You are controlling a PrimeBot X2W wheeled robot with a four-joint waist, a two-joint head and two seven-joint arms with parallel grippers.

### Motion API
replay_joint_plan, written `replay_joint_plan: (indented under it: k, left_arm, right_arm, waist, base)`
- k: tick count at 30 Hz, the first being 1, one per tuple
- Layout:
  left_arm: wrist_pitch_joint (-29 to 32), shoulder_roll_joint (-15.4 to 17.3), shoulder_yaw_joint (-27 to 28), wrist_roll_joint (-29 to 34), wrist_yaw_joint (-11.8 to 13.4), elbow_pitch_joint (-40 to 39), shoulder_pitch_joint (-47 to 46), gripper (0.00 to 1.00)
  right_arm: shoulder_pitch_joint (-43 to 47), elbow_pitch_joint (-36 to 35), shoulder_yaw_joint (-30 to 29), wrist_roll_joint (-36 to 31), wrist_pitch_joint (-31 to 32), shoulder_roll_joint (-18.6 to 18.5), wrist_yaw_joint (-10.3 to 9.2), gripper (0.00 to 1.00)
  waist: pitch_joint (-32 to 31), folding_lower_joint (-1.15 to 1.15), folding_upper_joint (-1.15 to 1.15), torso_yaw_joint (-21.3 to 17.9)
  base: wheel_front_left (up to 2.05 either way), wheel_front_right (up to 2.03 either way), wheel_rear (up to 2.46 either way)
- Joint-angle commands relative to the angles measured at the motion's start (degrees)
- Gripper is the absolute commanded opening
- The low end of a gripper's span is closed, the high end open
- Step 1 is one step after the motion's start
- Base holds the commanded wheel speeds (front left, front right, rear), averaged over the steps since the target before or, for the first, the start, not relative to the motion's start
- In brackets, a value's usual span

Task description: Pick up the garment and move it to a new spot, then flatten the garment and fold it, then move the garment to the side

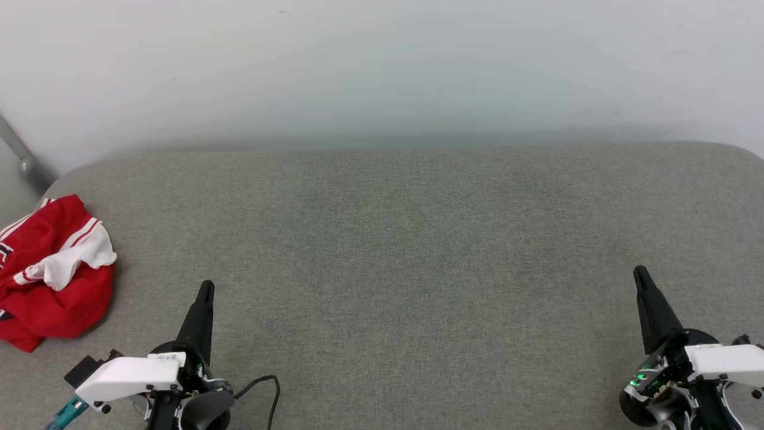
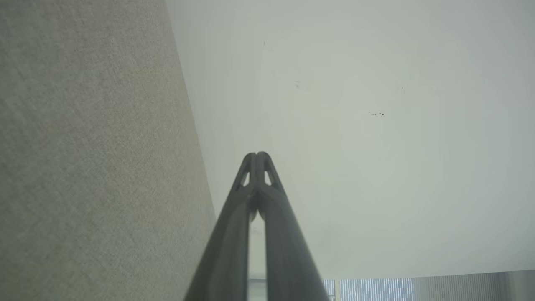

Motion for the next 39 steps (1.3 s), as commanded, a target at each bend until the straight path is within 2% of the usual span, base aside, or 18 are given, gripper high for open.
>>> replay_joint_plan:
  k: [1, 20, 21, 31, 35, 39]
  left_arm:
    - [0.2, -0.1, 0.2, 0.2, -0.1, 0.0, -0.4, 0.00]
    - [0.2, -0.1, 0.2, 0.2, -0.1, 0.0, -0.4, 0.00]
    - [0.0, 0.0, 0.0, 0.0, 0.0, 0.0, 0.0, 1.00]
    - [-2.2, -0.2, -0.7, 1.5, 0.0, 0.3, 1.5, 1.00]
    - [-3.3, -0.1, -0.3, 4.4, 0.4, -0.4, 1.4, 1.00]
    - [-4.4, -0.1, -0.4, 9.5, 1.9, -2.4, 1.4, 1.00]
  right_arm:
    - [-0.8, 0.0, -0.1, -0.3, 0.1, 0.2, -0.02, 0.00]
    - [-0.8, 0.0, -0.1, -0.3, 0.1, 0.2, -0.02, 0.00]
    - [0.0, 0.0, 0.0, 0.0, 0.0, 0.0, 0.00, 1.00]
    - [2.0, 0.5, 0.1, -2.3, -2.1, 0.1, 0.00, 1.00]
    - [2.4, -0.5, -0.6, -6.5, -3.2, 0.1, 0.00, 1.00]
    - [2.7, -2.0, -1.6, -11.7, -4.3, 0.1, 0.00, 1.00]
  waist:
    - [0.0, 0.00, 0.00, 0.0]
    - [0.0, 0.00, 0.00, 0.0]
    - [0.0, 0.00, 0.00, 0.0]
    - [0.0, 0.00, 0.00, 0.0]
    - [0.1, 0.00, 0.00, 0.0]
    - [0.2, 0.00, 0.00, 0.0]
  base:
    - [0.00, 0.00, 0.00]
    - [0.00, 0.00, 0.00]
    - [0.00, 0.00, 0.00]
    - [0.00, 0.00, 0.00]
    - [0.00, 0.00, 0.00]
    - [0.00, 0.00, 0.00]
